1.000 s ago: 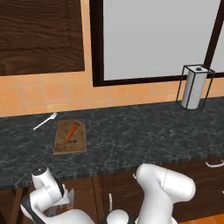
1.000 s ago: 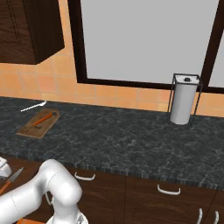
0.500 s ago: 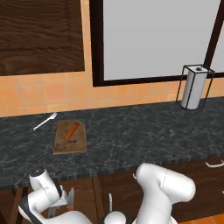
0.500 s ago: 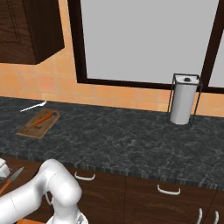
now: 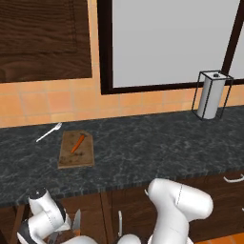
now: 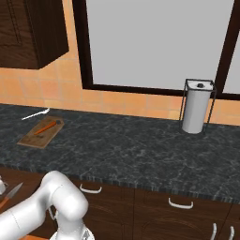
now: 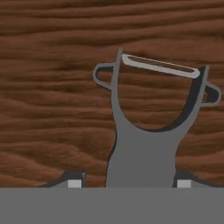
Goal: Place the appropriate cutting tool for cutting the carrot skin on the cutting board.
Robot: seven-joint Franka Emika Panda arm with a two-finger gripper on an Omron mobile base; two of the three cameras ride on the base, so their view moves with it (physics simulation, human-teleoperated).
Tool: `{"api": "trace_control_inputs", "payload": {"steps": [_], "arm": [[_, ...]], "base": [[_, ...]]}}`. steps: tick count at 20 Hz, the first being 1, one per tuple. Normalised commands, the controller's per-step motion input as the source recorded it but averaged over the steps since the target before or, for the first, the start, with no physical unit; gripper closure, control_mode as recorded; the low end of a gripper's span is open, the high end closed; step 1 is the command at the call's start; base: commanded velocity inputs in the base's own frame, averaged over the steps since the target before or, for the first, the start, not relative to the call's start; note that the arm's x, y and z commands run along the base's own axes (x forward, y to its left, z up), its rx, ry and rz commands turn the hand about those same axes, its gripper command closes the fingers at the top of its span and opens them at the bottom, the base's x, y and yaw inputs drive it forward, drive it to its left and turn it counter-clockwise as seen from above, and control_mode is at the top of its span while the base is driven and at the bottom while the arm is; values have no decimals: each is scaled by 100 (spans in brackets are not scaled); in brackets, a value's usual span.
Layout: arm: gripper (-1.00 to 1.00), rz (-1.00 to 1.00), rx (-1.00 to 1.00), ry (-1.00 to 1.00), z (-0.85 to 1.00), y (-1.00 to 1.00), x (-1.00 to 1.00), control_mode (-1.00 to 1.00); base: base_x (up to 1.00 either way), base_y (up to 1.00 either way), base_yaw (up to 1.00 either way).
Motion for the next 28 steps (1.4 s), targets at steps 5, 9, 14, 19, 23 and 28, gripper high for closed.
{"api": "trace_control_inputs", "payload": {"steps": [5,9,14,19,23,28], "arm": [[100,0,0,0,3,0,-38,-100],[100,0,4,4,94,0,-40,-100],[100,0,0,0,100,-11,-29,-100],[100,-4,0,0,100,-45,40,-100],[100,-11,0,0,93,-86,100,-100],[100,-13,0,2,58,-100,100,-100]], "base": [[0,0,0],[0,0,0],[0,0,0],[0,0,0],[0,0,0],[0,0,0]]}}
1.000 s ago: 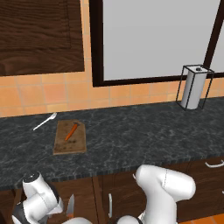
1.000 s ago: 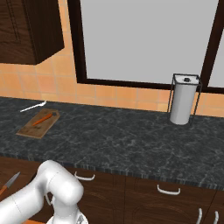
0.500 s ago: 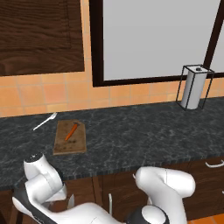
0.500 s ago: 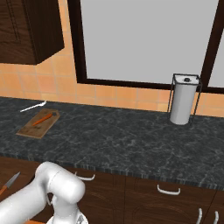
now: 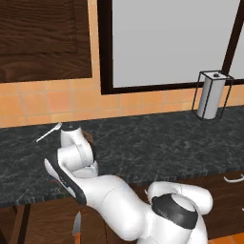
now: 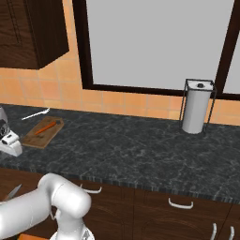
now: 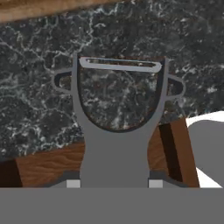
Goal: Place the appropriate cutting tool for cutting the carrot skin on the cutting board.
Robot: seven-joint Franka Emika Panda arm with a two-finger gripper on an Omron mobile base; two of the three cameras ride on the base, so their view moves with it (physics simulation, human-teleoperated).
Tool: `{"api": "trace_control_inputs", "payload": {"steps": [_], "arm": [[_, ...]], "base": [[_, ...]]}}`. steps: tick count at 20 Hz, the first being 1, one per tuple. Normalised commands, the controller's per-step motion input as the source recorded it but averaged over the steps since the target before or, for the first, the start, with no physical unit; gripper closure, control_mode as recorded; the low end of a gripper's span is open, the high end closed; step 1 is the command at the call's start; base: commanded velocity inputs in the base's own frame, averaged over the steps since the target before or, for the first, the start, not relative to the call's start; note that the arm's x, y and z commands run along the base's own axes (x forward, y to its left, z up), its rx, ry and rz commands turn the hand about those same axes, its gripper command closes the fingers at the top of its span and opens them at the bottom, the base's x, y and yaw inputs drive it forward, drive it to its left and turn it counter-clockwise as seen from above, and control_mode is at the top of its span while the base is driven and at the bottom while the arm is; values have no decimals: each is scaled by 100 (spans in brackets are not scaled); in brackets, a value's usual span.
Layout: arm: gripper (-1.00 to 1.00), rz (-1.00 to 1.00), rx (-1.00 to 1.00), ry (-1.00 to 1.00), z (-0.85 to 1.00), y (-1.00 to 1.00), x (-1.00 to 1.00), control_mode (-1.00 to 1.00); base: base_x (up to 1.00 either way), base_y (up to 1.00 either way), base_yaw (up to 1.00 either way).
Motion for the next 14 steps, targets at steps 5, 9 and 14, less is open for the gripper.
{"api": "trace_control_inputs", "payload": {"steps": [5,9,14], "arm": [[100,-8,-4,0,6,-91,95,-100],[100,-3,0,0,0,-29,100,-100],[100,0,0,-2,0,0,81,-100]], "base": [[0,0,0],[0,0,0],[0,0,0]]}}
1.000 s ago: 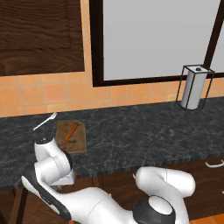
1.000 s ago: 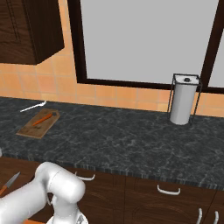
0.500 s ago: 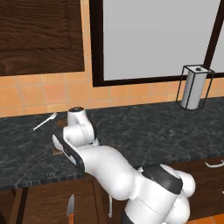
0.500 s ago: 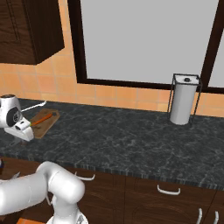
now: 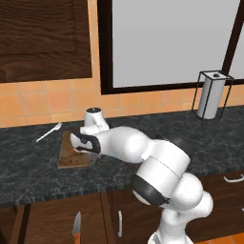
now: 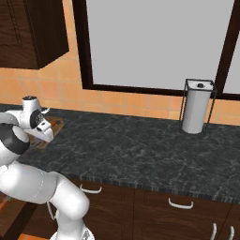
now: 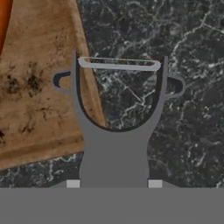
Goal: Place the appropriate cutting tool for cutting the carrot skin on the cutting board.
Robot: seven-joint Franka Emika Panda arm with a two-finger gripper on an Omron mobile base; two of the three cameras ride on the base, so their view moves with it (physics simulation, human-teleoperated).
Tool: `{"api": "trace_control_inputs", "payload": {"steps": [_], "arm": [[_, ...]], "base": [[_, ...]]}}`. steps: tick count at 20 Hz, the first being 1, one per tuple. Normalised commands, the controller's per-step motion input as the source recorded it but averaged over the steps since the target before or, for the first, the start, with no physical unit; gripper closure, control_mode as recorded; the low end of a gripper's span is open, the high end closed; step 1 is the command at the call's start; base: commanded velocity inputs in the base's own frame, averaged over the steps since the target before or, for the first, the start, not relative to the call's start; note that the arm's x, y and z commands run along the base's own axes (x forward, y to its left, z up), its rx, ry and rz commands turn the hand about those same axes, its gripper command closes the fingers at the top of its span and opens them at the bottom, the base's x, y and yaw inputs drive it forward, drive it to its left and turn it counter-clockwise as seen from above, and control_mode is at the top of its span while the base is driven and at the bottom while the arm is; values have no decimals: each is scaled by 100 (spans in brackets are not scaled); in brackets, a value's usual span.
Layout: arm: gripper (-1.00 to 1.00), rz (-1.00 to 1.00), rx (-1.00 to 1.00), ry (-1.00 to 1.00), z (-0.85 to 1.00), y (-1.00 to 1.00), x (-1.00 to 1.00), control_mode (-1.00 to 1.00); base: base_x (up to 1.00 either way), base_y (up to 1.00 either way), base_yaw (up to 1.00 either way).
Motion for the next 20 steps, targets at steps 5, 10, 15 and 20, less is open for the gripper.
{"api": "trace_control_inputs", "payload": {"steps": [5,10,15,20], "arm": [[100,0,0,-1,-9,30,66,-100],[100,0,0,0,-8,40,47,-100],[100,0,0,0,-13,36,12,-100],[100,0,0,0,-3,20,10,-100]], "base": [[0,0,0],[0,0,0],[0,0,0],[0,0,0]]}}
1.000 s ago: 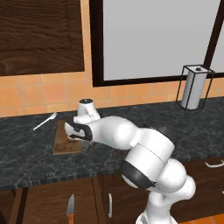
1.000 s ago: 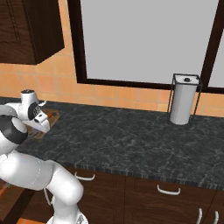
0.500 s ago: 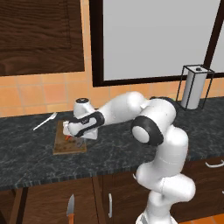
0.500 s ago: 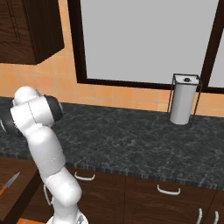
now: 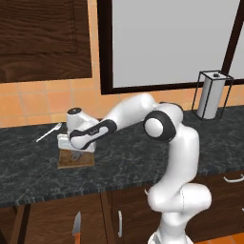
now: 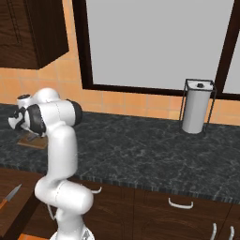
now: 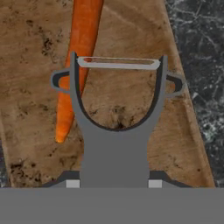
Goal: Place the appropriate cutting tool for cutting the carrot skin on the cutting board.
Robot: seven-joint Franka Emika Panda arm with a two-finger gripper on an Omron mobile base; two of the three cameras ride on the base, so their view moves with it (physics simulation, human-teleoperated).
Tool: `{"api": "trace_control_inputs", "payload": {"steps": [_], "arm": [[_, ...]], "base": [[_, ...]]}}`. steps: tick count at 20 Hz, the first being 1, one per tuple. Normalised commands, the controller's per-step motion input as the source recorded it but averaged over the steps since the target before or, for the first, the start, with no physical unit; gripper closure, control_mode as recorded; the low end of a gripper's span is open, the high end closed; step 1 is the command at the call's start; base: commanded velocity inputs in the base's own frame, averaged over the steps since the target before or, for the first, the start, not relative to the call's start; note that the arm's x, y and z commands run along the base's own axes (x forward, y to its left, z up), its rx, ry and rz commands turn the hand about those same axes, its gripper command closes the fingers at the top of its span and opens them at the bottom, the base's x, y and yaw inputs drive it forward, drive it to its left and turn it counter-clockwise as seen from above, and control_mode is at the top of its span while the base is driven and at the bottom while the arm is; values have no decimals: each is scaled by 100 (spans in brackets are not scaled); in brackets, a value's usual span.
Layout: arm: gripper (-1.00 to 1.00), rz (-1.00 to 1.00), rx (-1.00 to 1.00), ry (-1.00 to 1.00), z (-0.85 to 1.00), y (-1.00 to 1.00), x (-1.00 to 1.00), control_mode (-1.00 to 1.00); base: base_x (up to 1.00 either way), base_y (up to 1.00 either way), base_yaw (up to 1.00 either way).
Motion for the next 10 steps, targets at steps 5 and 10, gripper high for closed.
{"api": "trace_control_inputs", "payload": {"steps": [5,10], "arm": [[100,0,0,0,-12,-2,1,-100],[100,0,0,0,-26,-39,-22,-100]], "base": [[0,0,0],[0,0,0]]}}
